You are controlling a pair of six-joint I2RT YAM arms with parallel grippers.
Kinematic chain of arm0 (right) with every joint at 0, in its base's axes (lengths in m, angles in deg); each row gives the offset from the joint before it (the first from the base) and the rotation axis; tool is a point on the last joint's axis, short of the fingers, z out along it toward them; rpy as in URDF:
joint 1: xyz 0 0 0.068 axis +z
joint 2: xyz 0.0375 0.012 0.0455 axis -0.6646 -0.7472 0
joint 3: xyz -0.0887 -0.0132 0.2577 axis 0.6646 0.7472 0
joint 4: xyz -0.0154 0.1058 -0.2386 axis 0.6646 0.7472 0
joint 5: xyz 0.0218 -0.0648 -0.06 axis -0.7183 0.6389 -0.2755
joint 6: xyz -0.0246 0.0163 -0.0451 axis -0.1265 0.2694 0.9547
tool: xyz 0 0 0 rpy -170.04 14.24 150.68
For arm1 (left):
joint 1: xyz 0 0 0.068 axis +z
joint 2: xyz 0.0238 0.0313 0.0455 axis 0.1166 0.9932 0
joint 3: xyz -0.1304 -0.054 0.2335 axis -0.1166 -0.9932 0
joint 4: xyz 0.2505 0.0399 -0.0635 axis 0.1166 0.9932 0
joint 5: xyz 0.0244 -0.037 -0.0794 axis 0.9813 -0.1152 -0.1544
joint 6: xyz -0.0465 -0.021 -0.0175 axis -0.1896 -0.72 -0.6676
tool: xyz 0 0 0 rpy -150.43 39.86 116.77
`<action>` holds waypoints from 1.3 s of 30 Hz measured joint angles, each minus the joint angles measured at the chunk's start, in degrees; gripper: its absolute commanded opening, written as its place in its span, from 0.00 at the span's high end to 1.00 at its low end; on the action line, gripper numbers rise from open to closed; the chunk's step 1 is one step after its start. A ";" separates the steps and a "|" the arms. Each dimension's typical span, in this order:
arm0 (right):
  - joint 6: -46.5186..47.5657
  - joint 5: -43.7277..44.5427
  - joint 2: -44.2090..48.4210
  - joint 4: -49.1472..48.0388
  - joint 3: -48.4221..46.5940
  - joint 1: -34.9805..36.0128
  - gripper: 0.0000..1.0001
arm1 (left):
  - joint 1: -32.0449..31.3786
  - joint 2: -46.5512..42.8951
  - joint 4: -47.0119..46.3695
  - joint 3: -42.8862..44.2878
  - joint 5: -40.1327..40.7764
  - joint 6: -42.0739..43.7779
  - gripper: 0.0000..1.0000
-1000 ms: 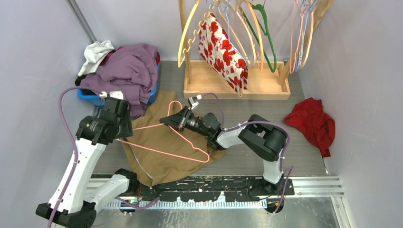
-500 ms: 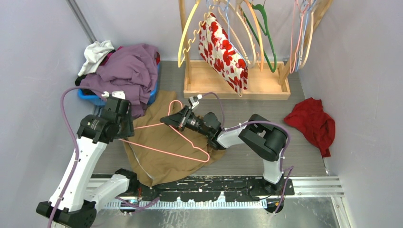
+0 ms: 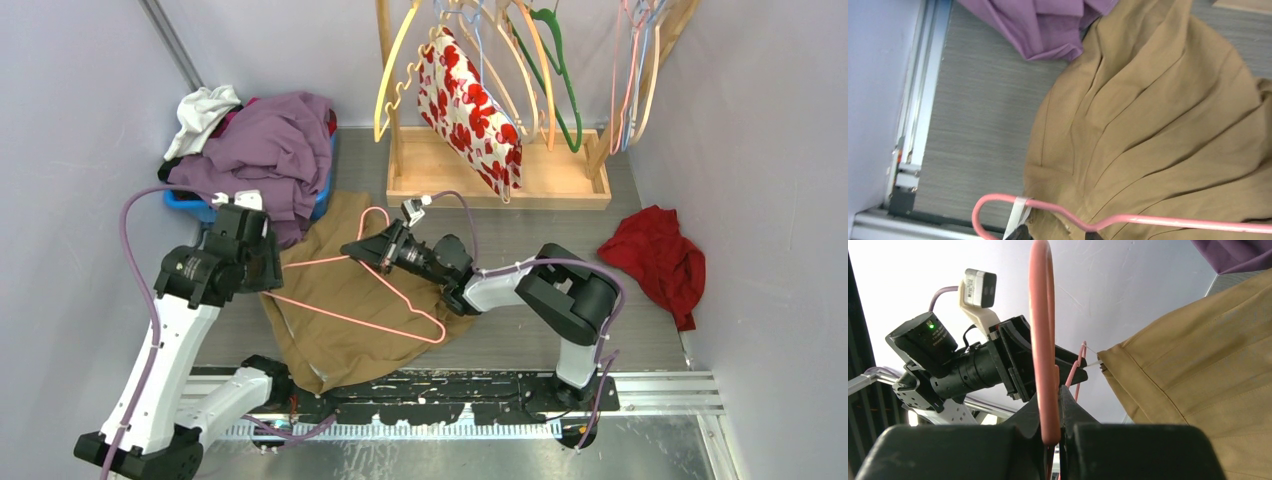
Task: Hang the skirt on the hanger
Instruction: Hang the skirt on the hanger.
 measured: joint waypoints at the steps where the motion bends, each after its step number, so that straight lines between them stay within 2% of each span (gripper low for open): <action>1: 0.00 0.00 0.09 -0.11 0.24 -0.04 0.99 | 0.07 -0.11 0.00 0.42 -0.68 0.09 0.55; 10: 0.00 -0.37 0.66 -0.59 1.84 -0.09 0.99 | 0.26 -1.01 -0.26 2.40 -8.13 1.16 0.56; 26: 0.20 -0.76 5.03 -0.63 5.03 -1.16 0.99 | 0.31 -1.64 1.81 7.69 -9.38 1.95 0.56; 39: 0.20 -1.29 5.22 -0.63 5.31 -1.51 0.99 | 0.31 -1.86 4.28 8.09 -9.66 3.17 0.56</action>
